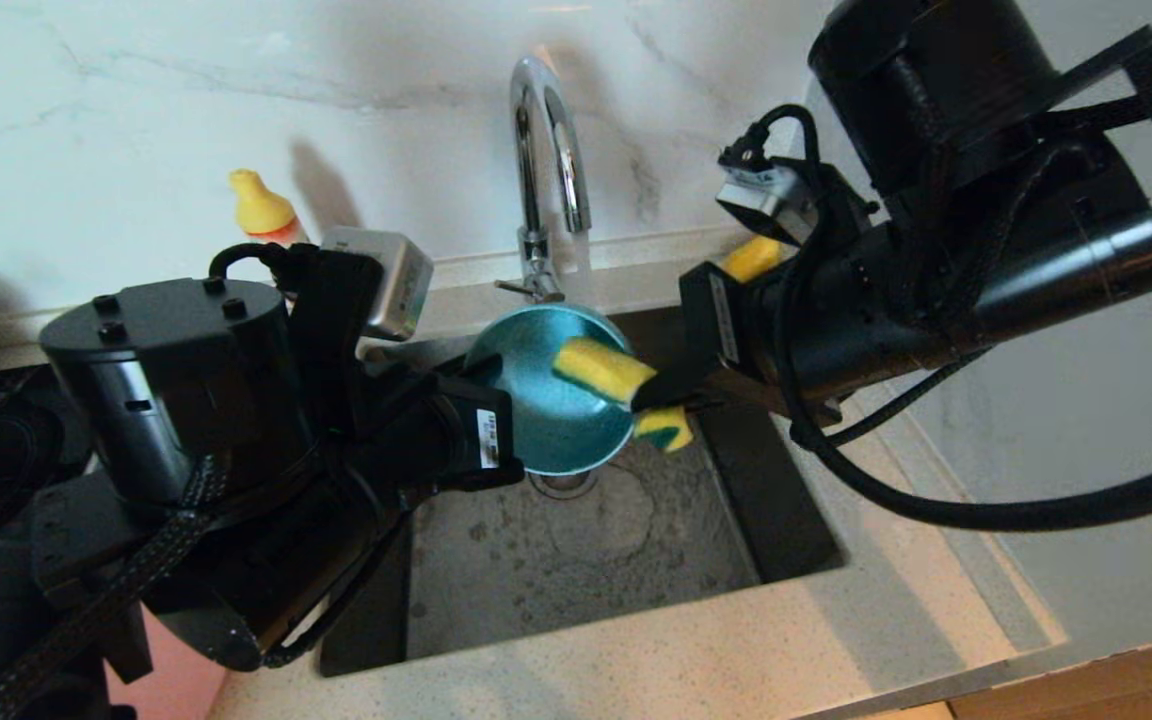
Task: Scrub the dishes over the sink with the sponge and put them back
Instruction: Wipe the bowl
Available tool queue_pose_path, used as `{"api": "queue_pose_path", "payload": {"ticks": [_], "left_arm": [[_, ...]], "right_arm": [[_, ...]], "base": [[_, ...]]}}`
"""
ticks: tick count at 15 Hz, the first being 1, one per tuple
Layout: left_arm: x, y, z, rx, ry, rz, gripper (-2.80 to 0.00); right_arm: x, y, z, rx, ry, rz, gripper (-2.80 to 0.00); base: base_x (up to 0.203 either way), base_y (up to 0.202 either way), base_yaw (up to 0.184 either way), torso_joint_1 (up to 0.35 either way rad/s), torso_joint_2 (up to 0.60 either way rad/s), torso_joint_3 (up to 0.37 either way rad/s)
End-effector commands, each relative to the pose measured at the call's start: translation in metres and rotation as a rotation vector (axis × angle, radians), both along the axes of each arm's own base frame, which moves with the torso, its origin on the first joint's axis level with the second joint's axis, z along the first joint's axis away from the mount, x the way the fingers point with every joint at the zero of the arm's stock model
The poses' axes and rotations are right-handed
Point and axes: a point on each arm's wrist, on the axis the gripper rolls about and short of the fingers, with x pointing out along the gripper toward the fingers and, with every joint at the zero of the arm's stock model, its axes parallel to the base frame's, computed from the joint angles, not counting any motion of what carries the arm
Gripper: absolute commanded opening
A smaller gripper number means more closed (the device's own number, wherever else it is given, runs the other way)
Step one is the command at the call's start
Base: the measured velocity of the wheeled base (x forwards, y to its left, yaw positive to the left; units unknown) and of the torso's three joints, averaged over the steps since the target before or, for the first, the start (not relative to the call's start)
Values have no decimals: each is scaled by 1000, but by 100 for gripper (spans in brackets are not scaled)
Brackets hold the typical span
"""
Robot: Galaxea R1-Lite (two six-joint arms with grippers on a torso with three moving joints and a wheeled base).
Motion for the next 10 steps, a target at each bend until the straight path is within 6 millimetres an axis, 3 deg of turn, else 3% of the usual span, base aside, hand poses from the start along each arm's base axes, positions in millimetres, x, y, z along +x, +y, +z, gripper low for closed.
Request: {"api": "queue_pose_path", "payload": {"ticks": [1, 5, 10], "left_arm": [[1, -1, -1, 1, 1, 3, -280], [3, -2, -4, 7, 10, 6, -280], [20, -2, -9, 8, 27, 52, -280]], "right_arm": [[-8, -11, 13, 33, -31, -9, -280], [-17, -21, 24, 59, -63, -13, -280], [-29, -39, 40, 97, -100, -27, -280]], "base": [[0, 0, 0, 0, 0, 0], [0, 0, 0, 0, 0, 0], [0, 0, 0, 0, 0, 0]]}}
